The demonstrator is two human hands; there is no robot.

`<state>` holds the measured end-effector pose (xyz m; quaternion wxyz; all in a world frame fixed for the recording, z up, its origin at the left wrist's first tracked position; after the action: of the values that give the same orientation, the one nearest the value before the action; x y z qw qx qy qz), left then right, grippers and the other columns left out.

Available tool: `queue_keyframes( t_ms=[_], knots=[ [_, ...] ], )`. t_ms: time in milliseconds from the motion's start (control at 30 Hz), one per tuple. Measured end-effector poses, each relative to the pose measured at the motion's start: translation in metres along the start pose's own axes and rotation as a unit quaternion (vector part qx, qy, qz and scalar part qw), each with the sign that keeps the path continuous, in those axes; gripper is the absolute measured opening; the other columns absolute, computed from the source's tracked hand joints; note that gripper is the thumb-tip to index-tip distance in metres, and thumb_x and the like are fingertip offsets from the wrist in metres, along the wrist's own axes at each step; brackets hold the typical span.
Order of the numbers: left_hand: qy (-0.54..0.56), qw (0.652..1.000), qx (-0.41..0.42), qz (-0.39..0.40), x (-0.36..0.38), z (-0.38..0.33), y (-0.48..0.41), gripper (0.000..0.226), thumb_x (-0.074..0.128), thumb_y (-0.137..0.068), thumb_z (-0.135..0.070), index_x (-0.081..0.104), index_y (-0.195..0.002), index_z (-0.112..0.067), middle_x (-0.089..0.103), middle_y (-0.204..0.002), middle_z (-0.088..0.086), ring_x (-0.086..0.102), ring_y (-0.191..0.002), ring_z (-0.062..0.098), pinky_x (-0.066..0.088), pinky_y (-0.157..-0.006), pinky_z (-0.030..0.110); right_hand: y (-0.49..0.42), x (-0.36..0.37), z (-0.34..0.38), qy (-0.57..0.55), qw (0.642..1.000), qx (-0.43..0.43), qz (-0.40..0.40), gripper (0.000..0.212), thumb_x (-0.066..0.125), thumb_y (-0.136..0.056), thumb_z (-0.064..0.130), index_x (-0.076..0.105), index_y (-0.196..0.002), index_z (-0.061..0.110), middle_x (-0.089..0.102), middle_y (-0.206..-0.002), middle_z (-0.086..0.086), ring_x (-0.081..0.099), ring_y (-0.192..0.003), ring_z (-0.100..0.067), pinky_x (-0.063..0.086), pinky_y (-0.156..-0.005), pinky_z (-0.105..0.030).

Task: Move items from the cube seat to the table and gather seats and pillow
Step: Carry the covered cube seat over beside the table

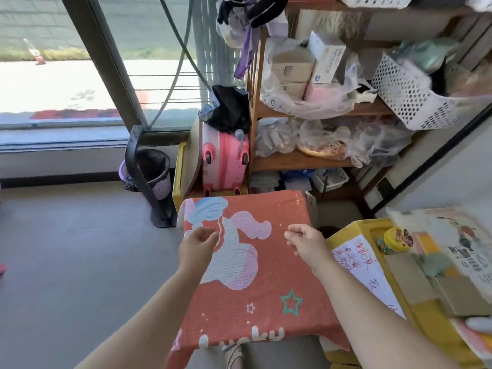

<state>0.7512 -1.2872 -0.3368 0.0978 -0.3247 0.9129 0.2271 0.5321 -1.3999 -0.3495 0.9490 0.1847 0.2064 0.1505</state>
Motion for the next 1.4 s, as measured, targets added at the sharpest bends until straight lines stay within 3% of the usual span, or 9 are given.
queue_keyframes(
  t_ms=[133, 300, 567, 700, 867, 1000, 1100, 1233, 1400],
  knots=[
    [-0.003, 1.000, -0.030, -0.004, 0.012, 0.007, -0.052, 0.018, 0.063, -0.086, -0.013, 0.061, -0.074, -0.025, 0.065, -0.082, 0.002, 0.064, -0.087, 0.028, 0.051, -0.078, 0.039, -0.047, 0.000, -0.010, 0.006, 0.999, 0.041, -0.016, 0.022, 0.059, -0.089, 0.016, 0.060, -0.112, 0.014, 0.061, -0.105, -0.003, 0.060, -0.094, -0.018, 0.044, -0.072, -0.027],
    [-0.023, 0.997, -0.074, -0.009, 0.033, 0.038, -0.101, 0.003, 0.064, -0.086, -0.018, 0.064, -0.088, -0.019, 0.068, -0.094, 0.006, 0.066, -0.094, 0.030, 0.053, -0.088, 0.043, -0.099, 0.005, -0.041, 0.023, 0.995, 0.096, -0.013, 0.028, 0.058, -0.089, 0.016, 0.059, -0.117, 0.012, 0.060, -0.106, -0.002, 0.059, -0.099, -0.019, 0.044, -0.080, -0.031],
    [-0.093, 0.981, -0.147, -0.091, 0.048, 0.098, -0.146, 0.029, 0.061, -0.089, -0.020, 0.063, -0.113, -0.006, 0.066, -0.111, 0.011, 0.057, -0.095, 0.019, 0.042, -0.083, 0.030, -0.158, 0.002, -0.094, 0.087, 0.985, 0.150, -0.023, 0.037, 0.060, -0.089, 0.018, 0.056, -0.125, 0.010, 0.058, -0.124, -0.008, 0.056, -0.109, -0.022, 0.045, -0.099, -0.038],
    [-0.162, 0.965, -0.175, -0.106, 0.060, 0.135, -0.158, 0.039, 0.061, -0.088, -0.028, 0.058, -0.120, -0.006, 0.060, -0.122, 0.014, 0.057, -0.110, 0.029, 0.042, -0.093, 0.037, -0.184, -0.008, -0.129, 0.162, 0.973, 0.155, -0.062, 0.041, 0.063, -0.086, 0.019, 0.056, -0.125, 0.008, 0.057, -0.128, -0.015, 0.055, -0.116, -0.030, 0.043, -0.101, -0.039],
    [-0.281, 0.932, -0.199, -0.116, 0.062, 0.173, -0.166, 0.055, 0.059, -0.088, -0.034, 0.046, -0.134, -0.007, 0.045, -0.135, 0.019, 0.040, -0.128, 0.035, 0.032, -0.107, 0.045, -0.199, -0.024, -0.168, 0.235, 0.948, 0.191, -0.102, 0.052, 0.062, -0.086, 0.023, 0.046, -0.135, 0.010, 0.048, -0.136, -0.017, 0.047, -0.124, -0.035, 0.041, -0.101, -0.042],
    [-0.288, 0.930, -0.198, -0.113, 0.069, 0.186, -0.180, 0.065, 0.057, -0.089, -0.035, 0.033, -0.145, -0.010, 0.037, -0.145, 0.018, 0.031, -0.135, 0.036, 0.028, -0.111, 0.047, -0.221, -0.032, -0.188, 0.248, 0.942, 0.202, -0.099, 0.064, 0.063, -0.085, 0.026, 0.037, -0.141, 0.009, 0.048, -0.137, -0.017, 0.048, -0.123, -0.037, 0.041, -0.101, -0.044],
    [-0.269, 0.935, -0.201, -0.118, 0.062, 0.200, -0.189, 0.072, 0.060, -0.088, -0.036, 0.026, -0.148, -0.012, 0.039, -0.145, 0.017, 0.034, -0.135, 0.035, 0.027, -0.113, 0.046, -0.231, -0.031, -0.203, 0.231, 0.944, 0.221, -0.087, 0.059, 0.061, -0.086, 0.032, 0.042, -0.136, 0.007, 0.054, -0.130, -0.018, 0.055, -0.115, -0.037, 0.045, -0.097, -0.043],
    [-0.232, 0.937, -0.233, -0.119, 0.056, 0.212, -0.196, 0.056, 0.062, -0.086, -0.040, 0.047, -0.129, -0.007, 0.055, -0.129, 0.016, 0.050, -0.122, 0.035, 0.039, -0.099, 0.042, -0.237, -0.032, -0.219, 0.201, 0.945, 0.247, -0.075, 0.048, 0.058, -0.085, 0.045, 0.056, -0.114, 0.006, 0.067, -0.101, -0.015, 0.065, -0.078, -0.033, 0.053, -0.076, -0.040],
    [-0.209, 0.924, -0.276, -0.162, 0.047, 0.223, -0.206, 0.061, 0.069, -0.074, -0.052, 0.057, -0.111, -0.004, 0.059, -0.117, 0.016, 0.057, -0.110, 0.034, 0.045, -0.093, 0.044, -0.244, -0.031, -0.223, 0.151, 0.948, 0.262, -0.104, 0.050, 0.066, -0.080, 0.046, 0.060, -0.106, 0.004, 0.066, -0.092, -0.013, 0.056, -0.056, -0.026, 0.043, -0.055, -0.028]
  ],
)
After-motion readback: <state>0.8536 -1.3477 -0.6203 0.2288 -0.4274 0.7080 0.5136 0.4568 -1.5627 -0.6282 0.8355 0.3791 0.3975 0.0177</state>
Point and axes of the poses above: each hand's wrist, its own y-axis away from the middle knuckle, its own x-axis out of the palm, z = x × y, the point moved 3 cm from there along -y, towards the middle knuckle
